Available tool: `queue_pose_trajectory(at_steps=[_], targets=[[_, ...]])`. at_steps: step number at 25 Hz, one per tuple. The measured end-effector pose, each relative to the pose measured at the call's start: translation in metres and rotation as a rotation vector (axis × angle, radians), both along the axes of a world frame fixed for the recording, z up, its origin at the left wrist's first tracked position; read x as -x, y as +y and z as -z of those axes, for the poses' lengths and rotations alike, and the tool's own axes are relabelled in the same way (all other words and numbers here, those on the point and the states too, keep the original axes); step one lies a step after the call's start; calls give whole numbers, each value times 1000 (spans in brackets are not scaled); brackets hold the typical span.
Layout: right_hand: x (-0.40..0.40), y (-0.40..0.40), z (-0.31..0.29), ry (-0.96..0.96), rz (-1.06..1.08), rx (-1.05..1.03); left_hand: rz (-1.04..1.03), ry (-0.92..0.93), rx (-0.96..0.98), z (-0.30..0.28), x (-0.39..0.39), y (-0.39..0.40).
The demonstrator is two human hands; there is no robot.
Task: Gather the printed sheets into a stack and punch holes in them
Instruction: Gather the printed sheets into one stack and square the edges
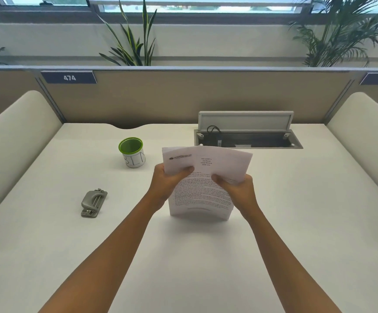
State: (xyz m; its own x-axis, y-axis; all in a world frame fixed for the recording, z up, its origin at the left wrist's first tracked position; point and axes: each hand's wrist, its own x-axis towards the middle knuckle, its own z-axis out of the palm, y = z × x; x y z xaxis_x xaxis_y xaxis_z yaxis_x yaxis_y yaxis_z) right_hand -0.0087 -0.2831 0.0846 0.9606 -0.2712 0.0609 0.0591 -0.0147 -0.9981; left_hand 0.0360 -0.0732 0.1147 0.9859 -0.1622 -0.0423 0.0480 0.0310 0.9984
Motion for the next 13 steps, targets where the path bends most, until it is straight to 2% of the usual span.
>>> queue_pose_trajectory(at_steps=[7, 13], targets=[[3, -2, 13, 21, -46, -23, 16, 40, 17, 10, 1, 4], [10, -3, 35, 111, -97, -20, 27, 91, -25, 31, 14, 5]])
